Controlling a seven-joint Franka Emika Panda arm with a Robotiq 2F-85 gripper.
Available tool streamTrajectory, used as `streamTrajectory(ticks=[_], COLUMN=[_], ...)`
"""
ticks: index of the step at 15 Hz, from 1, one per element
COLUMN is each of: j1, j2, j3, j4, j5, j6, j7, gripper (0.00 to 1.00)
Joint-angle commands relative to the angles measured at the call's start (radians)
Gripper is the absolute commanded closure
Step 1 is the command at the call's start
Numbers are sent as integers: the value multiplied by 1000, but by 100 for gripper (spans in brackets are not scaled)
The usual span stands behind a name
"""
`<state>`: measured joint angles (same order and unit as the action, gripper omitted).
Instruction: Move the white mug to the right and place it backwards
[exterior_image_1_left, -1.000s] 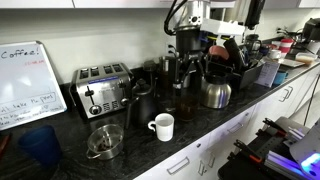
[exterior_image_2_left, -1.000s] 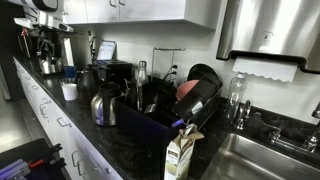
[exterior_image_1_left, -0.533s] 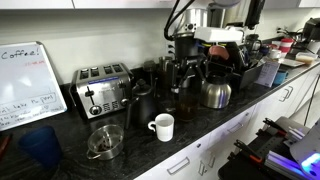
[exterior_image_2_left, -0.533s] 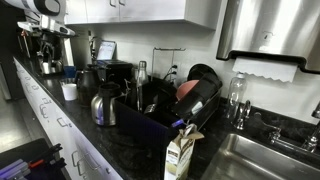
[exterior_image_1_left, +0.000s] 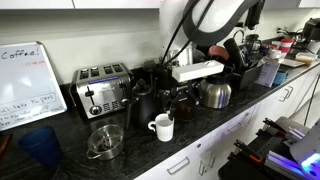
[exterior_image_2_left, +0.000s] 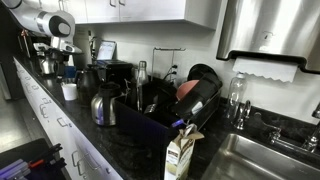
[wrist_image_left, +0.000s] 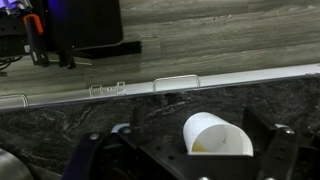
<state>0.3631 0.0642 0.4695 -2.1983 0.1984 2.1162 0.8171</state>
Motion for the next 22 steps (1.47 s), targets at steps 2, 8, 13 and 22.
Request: streamTrajectory(ticks=[2, 8, 13, 22], j1=[45, 78, 101, 126], j2=[67, 150, 182, 192], j3=[-40, -85, -112, -116], j4=[23, 71, 81, 74], j5=[-68, -164, -209, -216], j6=[40, 87, 103, 125], j7=[141, 235, 281, 316], gripper=[0, 0, 24, 90])
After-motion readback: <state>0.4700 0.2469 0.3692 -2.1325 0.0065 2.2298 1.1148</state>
